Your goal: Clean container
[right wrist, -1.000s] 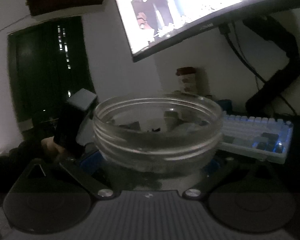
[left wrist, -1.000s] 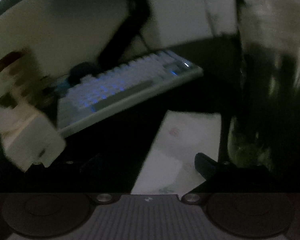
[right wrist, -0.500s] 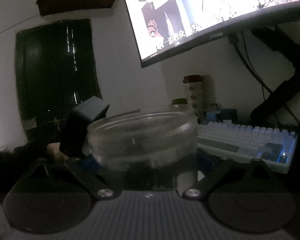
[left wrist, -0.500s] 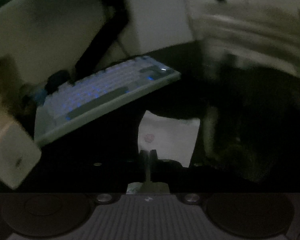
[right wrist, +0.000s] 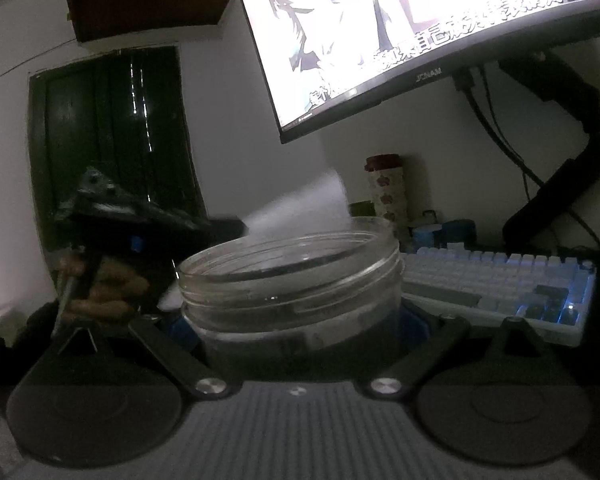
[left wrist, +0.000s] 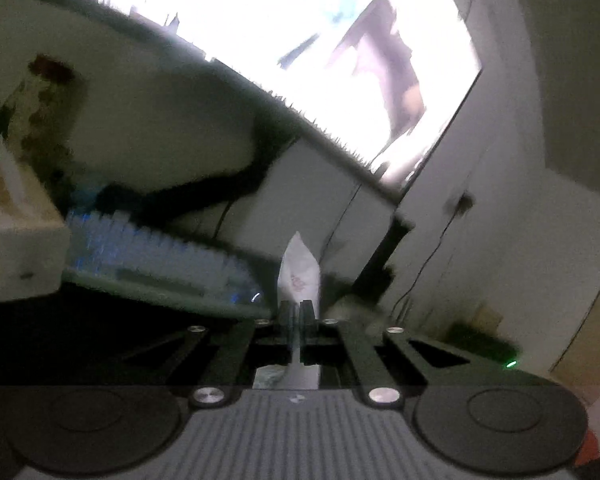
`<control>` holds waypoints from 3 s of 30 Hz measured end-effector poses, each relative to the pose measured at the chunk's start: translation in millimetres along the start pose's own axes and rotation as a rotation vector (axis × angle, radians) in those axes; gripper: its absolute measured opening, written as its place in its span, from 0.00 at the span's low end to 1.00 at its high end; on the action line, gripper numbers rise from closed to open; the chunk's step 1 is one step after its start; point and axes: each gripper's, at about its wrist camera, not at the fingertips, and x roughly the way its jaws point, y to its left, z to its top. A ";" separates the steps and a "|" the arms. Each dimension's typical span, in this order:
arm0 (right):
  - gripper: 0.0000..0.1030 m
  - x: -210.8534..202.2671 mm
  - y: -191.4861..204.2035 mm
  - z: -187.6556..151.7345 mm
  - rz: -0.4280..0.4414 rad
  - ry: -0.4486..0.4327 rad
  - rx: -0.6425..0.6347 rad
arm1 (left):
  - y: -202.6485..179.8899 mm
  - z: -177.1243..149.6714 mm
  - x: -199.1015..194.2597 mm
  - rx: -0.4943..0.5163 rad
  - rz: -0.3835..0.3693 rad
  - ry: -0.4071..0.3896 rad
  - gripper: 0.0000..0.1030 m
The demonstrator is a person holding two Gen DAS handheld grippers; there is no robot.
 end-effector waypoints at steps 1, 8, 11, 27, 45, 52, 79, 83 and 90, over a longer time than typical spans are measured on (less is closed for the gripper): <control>0.95 0.4 -0.3 -0.1 0.001 0.000 0.003 | -6.3 3.2 -4.3 0.002 -0.013 -0.017 0.02; 0.95 4.6 -0.6 -1.8 -0.001 0.016 -0.002 | -55.4 24.2 -9.3 0.072 -0.005 -0.009 0.02; 0.95 4.8 -0.9 -1.9 -0.001 0.015 -0.002 | -62.9 18.0 12.1 0.111 0.071 0.082 0.02; 0.97 4.7 -1.5 -2.1 0.001 0.009 -0.002 | -95.4 26.0 67.9 0.362 0.332 0.347 0.49; 0.98 5.2 1.0 -2.2 0.007 0.006 -0.019 | -101.8 14.7 101.4 0.497 0.377 0.382 0.13; 0.97 4.9 0.0 -2.2 0.005 0.003 -0.012 | -100.8 14.7 97.9 0.482 0.371 0.378 0.13; 0.94 6.8 -0.6 -2.9 -0.008 -0.001 -0.015 | -114.0 13.3 114.9 0.511 0.384 0.371 0.16; 0.93 7.0 -0.2 -2.7 -0.011 -0.009 -0.023 | -117.4 10.0 111.8 0.532 0.421 0.373 0.16; 0.93 8.4 1.4 -2.6 -0.041 -0.009 -0.015 | -113.8 9.7 101.8 0.491 0.417 0.348 0.16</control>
